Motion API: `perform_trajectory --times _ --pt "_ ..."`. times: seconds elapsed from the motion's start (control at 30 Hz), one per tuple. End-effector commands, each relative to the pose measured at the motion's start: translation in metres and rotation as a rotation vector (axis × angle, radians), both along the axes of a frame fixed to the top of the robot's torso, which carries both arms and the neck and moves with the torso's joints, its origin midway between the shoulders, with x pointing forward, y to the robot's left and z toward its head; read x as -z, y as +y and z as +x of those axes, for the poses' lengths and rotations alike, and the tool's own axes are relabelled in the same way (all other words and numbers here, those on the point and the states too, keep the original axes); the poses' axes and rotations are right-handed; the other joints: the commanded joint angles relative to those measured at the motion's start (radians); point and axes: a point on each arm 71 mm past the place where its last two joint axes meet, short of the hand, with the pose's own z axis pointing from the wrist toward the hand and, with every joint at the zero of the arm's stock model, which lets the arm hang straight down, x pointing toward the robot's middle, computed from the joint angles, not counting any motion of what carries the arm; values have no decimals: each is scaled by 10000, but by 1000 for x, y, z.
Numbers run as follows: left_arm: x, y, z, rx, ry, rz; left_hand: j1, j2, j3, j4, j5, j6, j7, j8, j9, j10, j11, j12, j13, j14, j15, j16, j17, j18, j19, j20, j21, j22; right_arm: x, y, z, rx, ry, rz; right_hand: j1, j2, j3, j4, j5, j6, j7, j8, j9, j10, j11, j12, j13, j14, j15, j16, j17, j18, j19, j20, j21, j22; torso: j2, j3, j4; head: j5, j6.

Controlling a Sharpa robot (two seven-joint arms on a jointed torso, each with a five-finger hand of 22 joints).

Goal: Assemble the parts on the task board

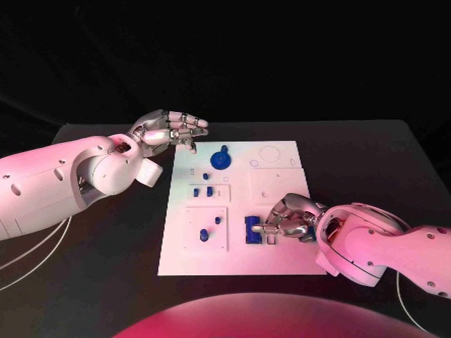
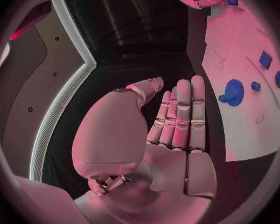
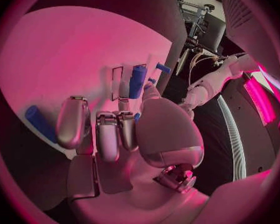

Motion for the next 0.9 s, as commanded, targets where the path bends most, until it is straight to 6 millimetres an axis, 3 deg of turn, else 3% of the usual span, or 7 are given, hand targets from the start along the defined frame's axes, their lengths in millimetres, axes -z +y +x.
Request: perform_trajectory --times 0.03,0.2,0.47,0.73,0.9 --pt "-1 -2 -1 150 -26 -81 -22 51 -43 -2 59 -70 222 31 15 -61 5 38 10 -16 65 -26 -13 146 -6 74 -62 -13 -8 -3 -1 -175 -450 316 136 -82 -93 -7 -31 -146 -6 -19 25 771 4 -115 2072 936 -89 45 2083 -168 -25 -65 -111 483 -7 7 -9 -10 27" --pt "-1 -2 0 124 -58 -91 -22 51 -43 -2 59 -70 222 31 15 -61 5 38 10 -16 65 -26 -13 146 -6 74 -62 -13 -25 -21 4 106 -1148 641 848 -147 -168 -44 -28 -458 104 -118 82 731 93 -191 2032 917 -19 14 1985 -138 -92 -15 -315 412 -35 5 -30 -84 29" --pt "-1 -3 1 107 -150 -162 -39 72 -42 13 59 -78 225 56 18 -78 8 71 13 -21 69 -23 -18 145 -7 78 -67 -19 -42 -74 13 719 -2298 -256 1657 -321 -287 -63 -26 -676 205 -267 142 711 181 -230 2022 925 55 23 2027 -152 -66 52 -279 473 -66 -14 -59 -292 70" --pt "1 -4 1 152 -127 -187 -39 72 -42 13 59 -78 225 56 18 -78 8 71 13 -21 69 -23 -18 145 -7 78 -67 -19 -38 -102 8 885 -2711 -1361 1783 -340 -314 -54 -24 -723 232 -329 135 701 204 -252 2010 929 73 29 2049 -164 -48 67 -233 506 -72 26 -120 -382 91" --pt "2 -4 0 186 -89 -186 -39 72 -42 13 59 -78 225 56 18 -78 8 71 13 -21 69 -23 -18 145 -7 78 -67 -19 -31 -109 2 890 -2571 -1835 1833 -313 -322 -36 -23 -653 220 -319 147 703 201 -251 2012 931 77 32 2061 -168 -38 74 -210 523 -72 15 -99 -418 82"
